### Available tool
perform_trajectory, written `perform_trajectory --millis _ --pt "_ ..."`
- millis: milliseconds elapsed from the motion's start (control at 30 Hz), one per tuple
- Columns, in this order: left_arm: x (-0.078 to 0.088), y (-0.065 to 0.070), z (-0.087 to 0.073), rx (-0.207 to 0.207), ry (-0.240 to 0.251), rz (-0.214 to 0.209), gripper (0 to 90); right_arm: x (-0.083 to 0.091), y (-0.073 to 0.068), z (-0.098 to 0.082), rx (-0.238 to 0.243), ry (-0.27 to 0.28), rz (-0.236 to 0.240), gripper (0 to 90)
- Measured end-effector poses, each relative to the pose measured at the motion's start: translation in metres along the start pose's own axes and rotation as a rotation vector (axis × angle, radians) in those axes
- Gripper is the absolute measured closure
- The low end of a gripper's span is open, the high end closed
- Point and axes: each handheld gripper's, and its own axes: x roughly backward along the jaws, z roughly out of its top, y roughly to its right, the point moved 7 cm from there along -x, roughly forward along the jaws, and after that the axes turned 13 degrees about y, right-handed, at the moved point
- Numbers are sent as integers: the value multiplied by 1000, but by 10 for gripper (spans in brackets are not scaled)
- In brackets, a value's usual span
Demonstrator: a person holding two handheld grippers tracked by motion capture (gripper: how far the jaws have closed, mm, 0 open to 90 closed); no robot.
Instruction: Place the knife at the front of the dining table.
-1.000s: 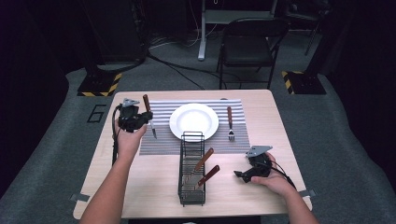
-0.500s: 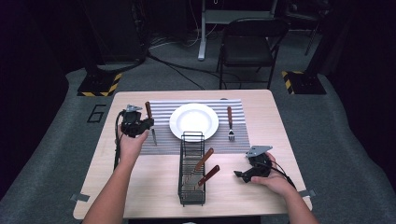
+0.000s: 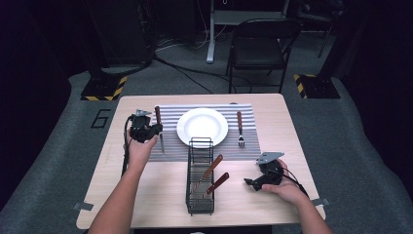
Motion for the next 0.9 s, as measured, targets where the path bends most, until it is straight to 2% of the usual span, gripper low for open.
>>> perform_trajectory --millis 267,433,667,767,900 --pt "-19 -3 1 35 8 16 807 0 0 0 -6 2 -3 0" --pt "-30 -5 1 48 -11 23 807 0 0 0 -5 2 -3 0" --pt "-46 -12 -2 89 -17 33 806 0 0 0 -6 2 -3 0" --pt "-51 -14 -3 121 -5 40 806 0 0 0 -7 3 -3 0" --pt "-55 -16 -5 134 -3 43 806 0 0 0 -6 4 -3 0"
